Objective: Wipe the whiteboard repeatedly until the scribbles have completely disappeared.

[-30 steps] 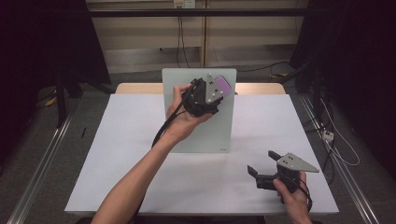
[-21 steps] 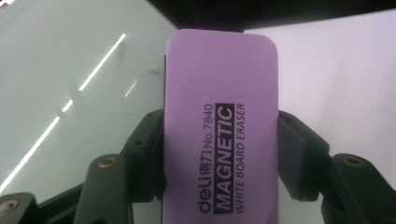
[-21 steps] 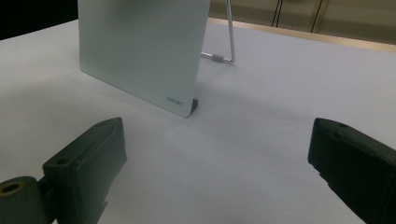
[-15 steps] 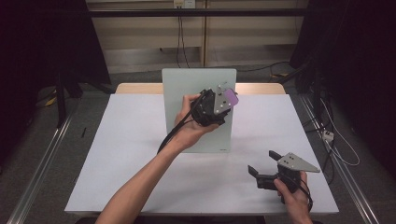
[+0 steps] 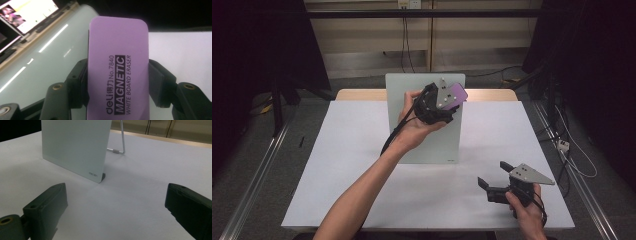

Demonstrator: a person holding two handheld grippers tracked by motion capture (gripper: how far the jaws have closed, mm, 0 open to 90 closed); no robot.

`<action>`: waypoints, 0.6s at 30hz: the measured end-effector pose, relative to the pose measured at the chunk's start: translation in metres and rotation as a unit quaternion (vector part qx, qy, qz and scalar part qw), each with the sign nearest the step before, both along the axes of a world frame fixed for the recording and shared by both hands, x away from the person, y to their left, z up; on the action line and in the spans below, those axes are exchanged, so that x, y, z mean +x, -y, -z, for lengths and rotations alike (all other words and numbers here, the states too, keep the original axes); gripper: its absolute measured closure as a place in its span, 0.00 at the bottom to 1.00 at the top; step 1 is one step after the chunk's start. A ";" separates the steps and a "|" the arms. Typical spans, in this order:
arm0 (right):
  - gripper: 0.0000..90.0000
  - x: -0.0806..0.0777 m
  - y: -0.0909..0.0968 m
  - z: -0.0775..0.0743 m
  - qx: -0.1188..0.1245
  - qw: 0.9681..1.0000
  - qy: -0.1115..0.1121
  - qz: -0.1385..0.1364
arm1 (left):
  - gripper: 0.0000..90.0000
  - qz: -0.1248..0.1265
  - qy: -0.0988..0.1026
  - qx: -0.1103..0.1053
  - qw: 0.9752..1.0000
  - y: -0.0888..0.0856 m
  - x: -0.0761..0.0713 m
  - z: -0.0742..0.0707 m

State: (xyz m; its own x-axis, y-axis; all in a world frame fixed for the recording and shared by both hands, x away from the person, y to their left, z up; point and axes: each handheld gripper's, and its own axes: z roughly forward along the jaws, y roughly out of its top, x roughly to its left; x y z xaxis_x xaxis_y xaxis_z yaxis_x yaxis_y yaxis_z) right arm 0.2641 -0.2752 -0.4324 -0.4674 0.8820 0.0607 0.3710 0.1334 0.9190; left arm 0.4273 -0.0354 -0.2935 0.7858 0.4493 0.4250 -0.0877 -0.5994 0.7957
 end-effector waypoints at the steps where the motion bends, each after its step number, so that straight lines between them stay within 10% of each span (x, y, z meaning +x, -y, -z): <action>1: 0.04 0.000 0.000 0.000 0.003 1.000 0.000 0.001 | 0.45 0.007 -0.005 0.007 1.000 0.002 -0.002 0.005; 10: 0.04 -0.001 0.000 0.000 0.002 1.000 0.000 0.000 | 0.45 0.031 -0.030 0.032 0.999 0.019 -0.020 0.046; 18: 0.04 0.000 0.000 0.000 0.003 1.000 0.001 0.000 | 0.45 0.001 -0.030 -0.005 1.000 0.004 -0.005 0.011</action>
State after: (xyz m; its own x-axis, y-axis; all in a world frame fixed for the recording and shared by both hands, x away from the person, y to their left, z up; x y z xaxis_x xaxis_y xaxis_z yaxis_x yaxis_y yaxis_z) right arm 0.2641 -0.2753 -0.4325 -0.4675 0.8816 0.0654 0.3696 0.1277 0.9204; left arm 0.4225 -0.0398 -0.3049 0.8109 0.4522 0.3714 -0.0400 -0.5904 0.8061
